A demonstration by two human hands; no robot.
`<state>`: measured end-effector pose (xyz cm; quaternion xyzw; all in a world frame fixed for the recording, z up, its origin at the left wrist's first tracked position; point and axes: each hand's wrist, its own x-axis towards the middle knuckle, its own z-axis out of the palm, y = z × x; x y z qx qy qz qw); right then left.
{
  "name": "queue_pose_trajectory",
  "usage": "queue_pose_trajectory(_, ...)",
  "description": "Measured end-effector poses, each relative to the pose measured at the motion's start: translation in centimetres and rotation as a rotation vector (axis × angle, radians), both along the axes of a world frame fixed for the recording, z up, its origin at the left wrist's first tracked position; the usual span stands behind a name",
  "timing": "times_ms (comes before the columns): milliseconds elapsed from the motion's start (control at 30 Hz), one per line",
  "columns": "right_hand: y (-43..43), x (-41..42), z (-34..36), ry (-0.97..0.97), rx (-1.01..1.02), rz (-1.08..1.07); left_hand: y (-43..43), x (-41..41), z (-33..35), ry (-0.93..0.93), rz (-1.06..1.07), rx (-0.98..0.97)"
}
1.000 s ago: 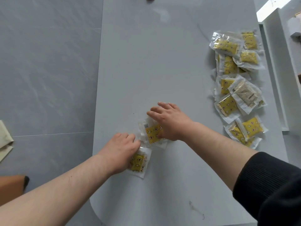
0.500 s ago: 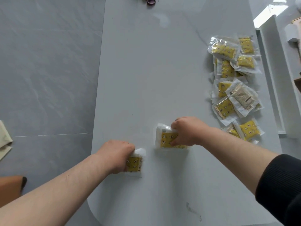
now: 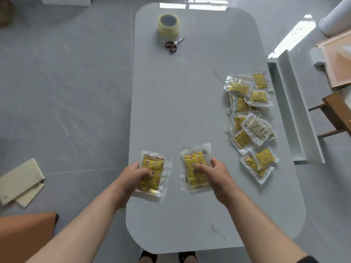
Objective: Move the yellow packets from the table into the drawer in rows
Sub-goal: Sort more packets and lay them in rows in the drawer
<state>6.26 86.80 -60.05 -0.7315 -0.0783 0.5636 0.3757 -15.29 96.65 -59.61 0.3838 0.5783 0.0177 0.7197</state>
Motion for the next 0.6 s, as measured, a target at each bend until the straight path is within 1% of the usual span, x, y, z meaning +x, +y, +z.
queue_pose_trajectory(67,0.4,-0.3,3.8,0.055,0.068,-0.068,0.2,-0.3,3.4,-0.051,0.095,0.005)
queue_pose_trajectory(167,0.4,-0.7,10.0,0.111,0.164,-0.124,0.2,-0.9,9.1,-0.138,0.151,0.041)
queue_pose_trajectory(333,-2.0,-2.1,19.9,0.026,0.259,-0.179,-0.9,-2.3,17.3,-0.214,0.147,0.115)
queue_pose_trajectory(433,-4.3,-3.3,24.3,-0.016,0.287,-0.237,-1.9,-2.7,21.3,-0.259,0.146,0.132)
queue_pose_trajectory(600,-8.3,-4.4,29.9,0.018,0.333,-0.385,-4.2,-2.8,27.5,-0.358,0.119,0.172)
